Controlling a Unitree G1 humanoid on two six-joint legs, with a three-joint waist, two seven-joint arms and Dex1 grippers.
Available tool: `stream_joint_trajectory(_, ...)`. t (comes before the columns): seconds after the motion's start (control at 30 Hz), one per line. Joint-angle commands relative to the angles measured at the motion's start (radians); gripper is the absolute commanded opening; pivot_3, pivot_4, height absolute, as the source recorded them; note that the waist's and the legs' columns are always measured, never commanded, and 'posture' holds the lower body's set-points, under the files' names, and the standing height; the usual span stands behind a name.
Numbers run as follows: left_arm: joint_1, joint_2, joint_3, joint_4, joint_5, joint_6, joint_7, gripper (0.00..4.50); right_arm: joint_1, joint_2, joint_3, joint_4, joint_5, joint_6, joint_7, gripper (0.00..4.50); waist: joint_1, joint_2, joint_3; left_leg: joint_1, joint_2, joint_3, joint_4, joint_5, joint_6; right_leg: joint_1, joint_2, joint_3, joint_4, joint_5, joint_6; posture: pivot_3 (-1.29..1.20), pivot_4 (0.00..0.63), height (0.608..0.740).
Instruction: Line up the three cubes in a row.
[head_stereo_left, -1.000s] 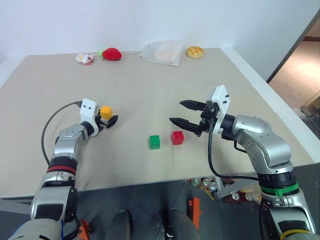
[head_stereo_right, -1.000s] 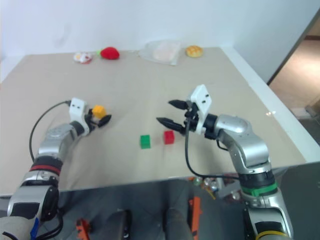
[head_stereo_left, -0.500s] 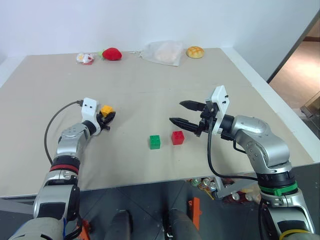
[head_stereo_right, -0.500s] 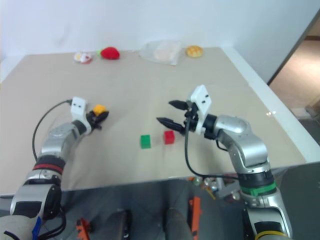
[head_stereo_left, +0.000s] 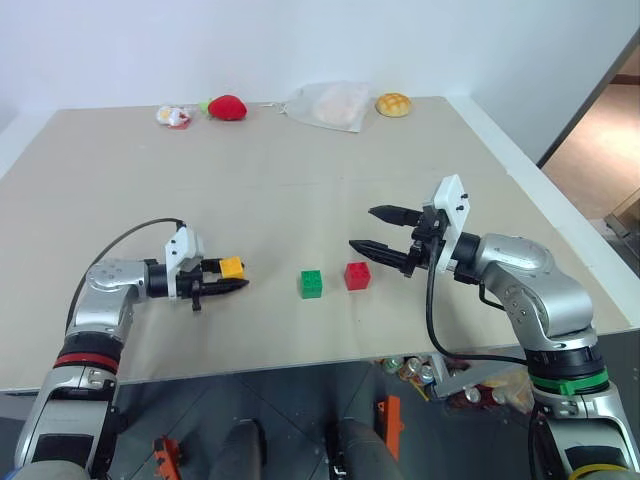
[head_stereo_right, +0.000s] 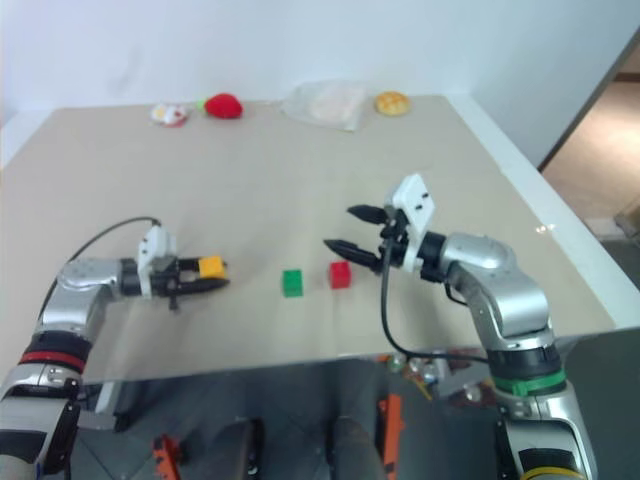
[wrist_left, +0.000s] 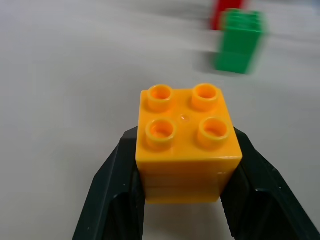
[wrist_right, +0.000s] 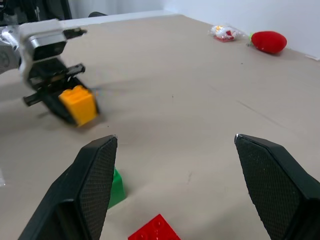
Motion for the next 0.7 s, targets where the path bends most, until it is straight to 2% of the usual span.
stream_joint_trajectory(0.03, -0.031, -0.007, -0.022, 0.011, 0.009, -0.035, -0.035, 1.36, 0.009, -0.006, -0.036, -0.056, 0.023, 0.004, -0.009, 3.89, -0.001, 0.0, 0.0, 0.0, 0.0, 0.0, 0.0, 0.0, 0.0, 0.0, 0.0, 0.0, 0.0, 0.0, 0.0, 0.0, 0.15, 0.74)
stream_joint_trajectory(0.4, -0.103, -0.098, -0.059, 0.082, 0.007, -0.037, -0.1, 1.36, 0.021, -0.023, -0.05, -0.087, 0.038, 0.035, -0.018, 3.89, -0.002, 0.0, 0.0, -0.001, 0.0, 0.0, 0.0, 0.0, 0.0, 0.0, 0.001, 0.0, 0.0, 0.0, 0.001, 0.0, 0.15, 0.74)
stream_joint_trajectory(0.7, -0.091, -0.106, -0.078, 0.103, 0.02, -0.057, -0.126, 1.36, 0.074, -0.086, -0.074, -0.114, 0.091, 0.07, 0.048, 3.89, -0.002, 0.0, 0.0, -0.001, 0.0, 0.0, 0.0, 0.0, 0.0, 0.0, 0.001, 0.0, 0.0, 0.0, 0.001, 0.0, 0.15, 0.74)
